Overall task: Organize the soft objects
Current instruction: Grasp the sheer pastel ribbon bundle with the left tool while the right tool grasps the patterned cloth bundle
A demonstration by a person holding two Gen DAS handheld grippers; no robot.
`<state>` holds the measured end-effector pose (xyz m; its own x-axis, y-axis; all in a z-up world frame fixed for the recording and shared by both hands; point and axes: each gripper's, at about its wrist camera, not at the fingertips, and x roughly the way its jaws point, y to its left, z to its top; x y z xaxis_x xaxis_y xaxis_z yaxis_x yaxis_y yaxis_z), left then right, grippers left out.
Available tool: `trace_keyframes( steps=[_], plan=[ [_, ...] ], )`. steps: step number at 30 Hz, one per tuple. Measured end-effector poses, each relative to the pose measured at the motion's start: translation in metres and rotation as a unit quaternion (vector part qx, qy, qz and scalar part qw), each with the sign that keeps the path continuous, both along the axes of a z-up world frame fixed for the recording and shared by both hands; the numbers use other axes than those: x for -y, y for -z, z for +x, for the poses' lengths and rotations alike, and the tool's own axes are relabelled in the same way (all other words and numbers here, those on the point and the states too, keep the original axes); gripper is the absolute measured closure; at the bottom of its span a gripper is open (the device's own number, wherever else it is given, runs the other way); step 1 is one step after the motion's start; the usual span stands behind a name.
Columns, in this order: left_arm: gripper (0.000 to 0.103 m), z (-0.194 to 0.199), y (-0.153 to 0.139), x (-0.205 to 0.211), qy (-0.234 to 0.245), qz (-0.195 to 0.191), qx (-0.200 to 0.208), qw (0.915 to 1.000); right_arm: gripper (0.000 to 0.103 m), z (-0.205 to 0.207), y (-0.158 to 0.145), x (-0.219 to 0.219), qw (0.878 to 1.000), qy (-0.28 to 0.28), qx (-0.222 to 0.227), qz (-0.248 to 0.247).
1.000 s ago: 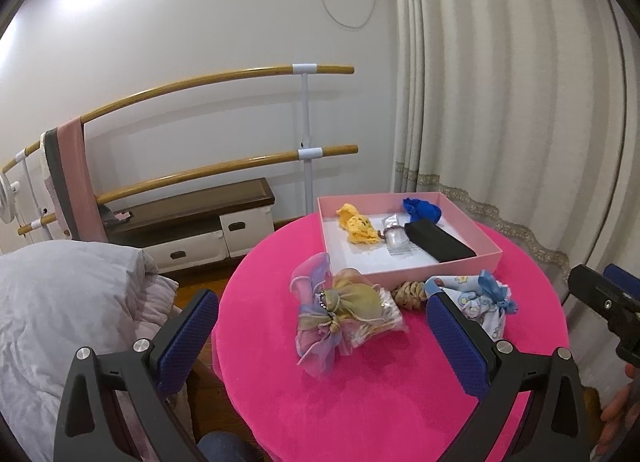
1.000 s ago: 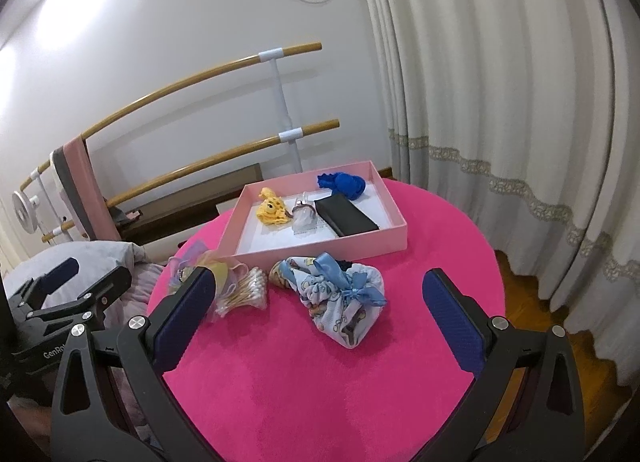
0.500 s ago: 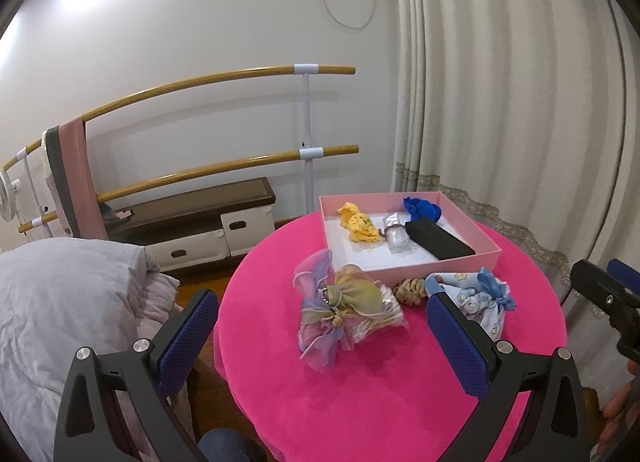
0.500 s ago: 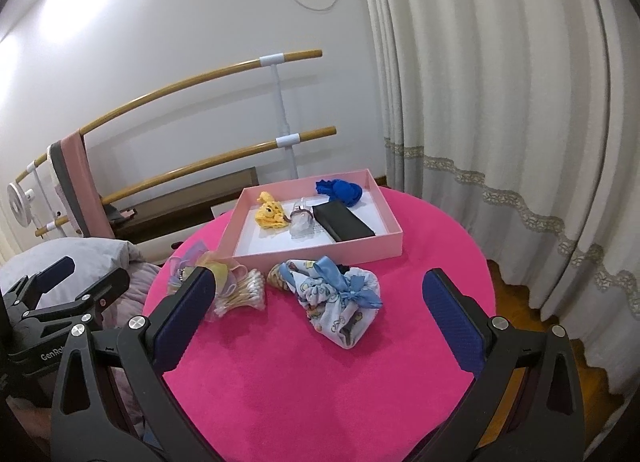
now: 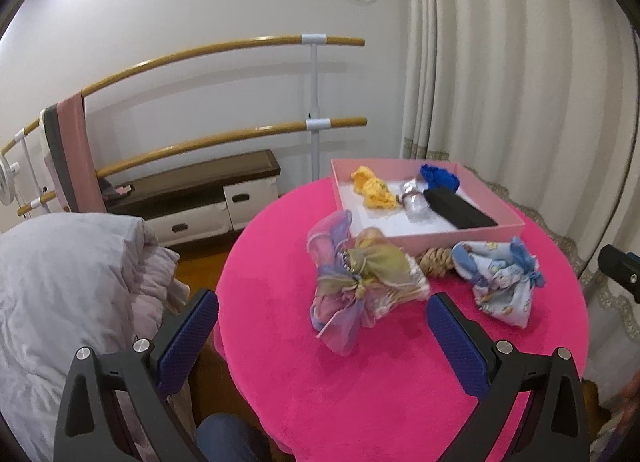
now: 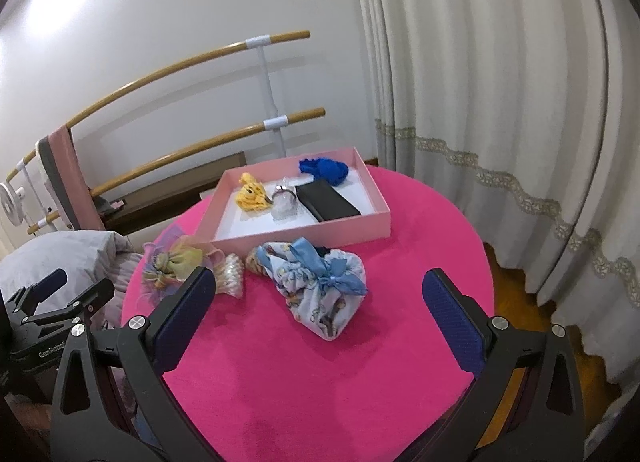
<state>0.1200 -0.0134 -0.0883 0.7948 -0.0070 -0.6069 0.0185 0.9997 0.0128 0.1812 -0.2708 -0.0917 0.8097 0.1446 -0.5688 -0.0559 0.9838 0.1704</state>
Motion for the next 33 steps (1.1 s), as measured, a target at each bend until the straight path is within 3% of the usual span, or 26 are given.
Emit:
trace_keyframes(
  steps=[8,16,17,19,21,23,27,31,32,33],
  plan=[
    [0.000,0.057,0.033,0.006,0.007,0.020,-0.037,0.9991,0.000,0.027,0.025,0.004,0.999,0.001,-0.034,0.003],
    [0.000,0.124,0.066,0.002,0.000,-0.005,-0.061,0.9981,0.000,0.052,0.050,0.003,0.998,-0.002,-0.066,0.002],
    [0.003,0.131,0.069,0.001,0.002,-0.011,-0.063,0.9979,0.000,0.055,0.052,0.002,0.998,-0.002,-0.069,0.001],
    [0.018,0.144,0.076,-0.003,0.011,-0.041,-0.074,0.9964,0.000,0.060,0.056,0.001,0.997,-0.003,-0.074,0.001],
    [0.043,0.155,0.081,-0.010,0.020,-0.069,-0.090,0.9933,0.000,0.067,0.062,0.000,0.997,-0.006,-0.080,0.003],
    [0.054,0.164,0.086,-0.012,0.029,-0.075,-0.101,0.9916,0.000,0.073,0.066,-0.002,0.996,-0.009,-0.085,0.003],
    [0.063,0.169,0.086,-0.013,0.036,-0.072,-0.095,0.9922,0.000,0.086,0.076,-0.008,0.995,-0.015,-0.096,0.000],
    [0.065,0.174,0.086,-0.014,0.035,-0.070,-0.087,0.9930,0.001,0.104,0.085,-0.016,0.994,-0.030,-0.103,-0.001],
    [0.065,0.175,0.086,-0.016,0.034,-0.071,-0.087,0.9931,0.004,0.110,0.089,-0.018,0.993,-0.037,-0.109,-0.001],
    [0.066,0.171,0.085,-0.019,0.032,-0.070,-0.086,0.9934,0.016,0.112,0.091,-0.019,0.993,-0.042,-0.112,0.002]
  ],
)
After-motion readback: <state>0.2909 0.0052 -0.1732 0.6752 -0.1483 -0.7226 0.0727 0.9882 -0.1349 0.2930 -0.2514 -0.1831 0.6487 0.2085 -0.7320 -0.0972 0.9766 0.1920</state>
